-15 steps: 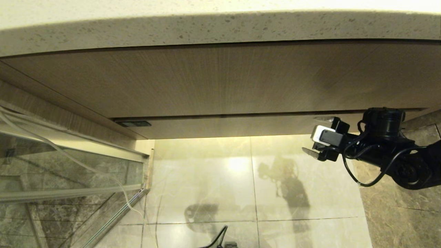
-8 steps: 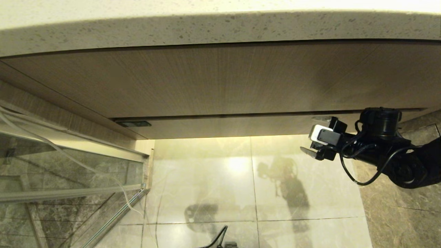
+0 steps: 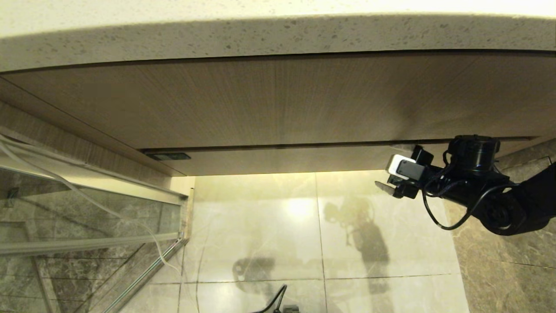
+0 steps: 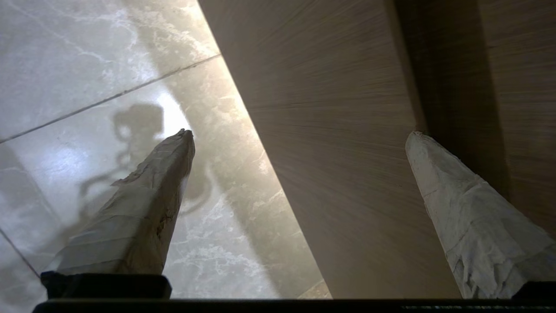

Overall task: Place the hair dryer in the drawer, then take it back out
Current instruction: Pull open the drawer

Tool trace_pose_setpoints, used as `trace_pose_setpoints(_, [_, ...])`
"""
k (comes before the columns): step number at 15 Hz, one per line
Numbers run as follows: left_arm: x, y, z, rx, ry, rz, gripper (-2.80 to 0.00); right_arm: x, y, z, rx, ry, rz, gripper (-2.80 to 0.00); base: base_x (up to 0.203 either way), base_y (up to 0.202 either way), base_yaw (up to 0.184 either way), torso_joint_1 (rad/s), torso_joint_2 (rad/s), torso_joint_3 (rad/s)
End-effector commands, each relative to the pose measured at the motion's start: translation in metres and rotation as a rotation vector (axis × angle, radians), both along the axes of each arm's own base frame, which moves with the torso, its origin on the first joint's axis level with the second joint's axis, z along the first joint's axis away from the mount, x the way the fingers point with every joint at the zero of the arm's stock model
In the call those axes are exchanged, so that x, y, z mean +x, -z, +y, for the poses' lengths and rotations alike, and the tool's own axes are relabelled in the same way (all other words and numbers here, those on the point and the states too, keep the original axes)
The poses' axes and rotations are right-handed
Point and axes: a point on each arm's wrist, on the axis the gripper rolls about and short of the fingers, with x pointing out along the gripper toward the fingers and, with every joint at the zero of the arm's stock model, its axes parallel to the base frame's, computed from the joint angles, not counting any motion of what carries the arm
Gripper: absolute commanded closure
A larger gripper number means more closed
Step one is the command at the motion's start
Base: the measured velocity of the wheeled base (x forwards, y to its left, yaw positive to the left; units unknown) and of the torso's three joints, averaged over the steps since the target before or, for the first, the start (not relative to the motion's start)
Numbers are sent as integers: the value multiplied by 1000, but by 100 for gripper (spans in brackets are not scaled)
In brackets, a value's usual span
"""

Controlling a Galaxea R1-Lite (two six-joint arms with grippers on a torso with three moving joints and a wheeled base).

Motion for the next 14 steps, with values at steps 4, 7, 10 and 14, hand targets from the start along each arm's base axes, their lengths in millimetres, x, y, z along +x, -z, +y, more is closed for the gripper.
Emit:
trace_pose_setpoints(4, [4, 11, 0, -1, 0, 39, 0, 2, 18, 0, -13, -8, 56, -280, 0, 0, 0, 0, 0, 0])
trace_pose_setpoints(7, [4, 11, 0, 0, 0, 39, 0, 5, 25, 1, -16, -8, 75, -280, 0, 0, 0, 0, 0, 0])
trace_pose_setpoints(10, [4, 11, 0, 0, 0, 39, 0, 5, 29, 1, -15, -8, 91, -280, 0, 0, 0, 0, 0, 0])
trace_pose_setpoints(14, [4, 11, 0, 0, 0, 38, 0, -7, 20, 1, -2, -64, 86, -280, 0, 0, 0, 0, 0, 0])
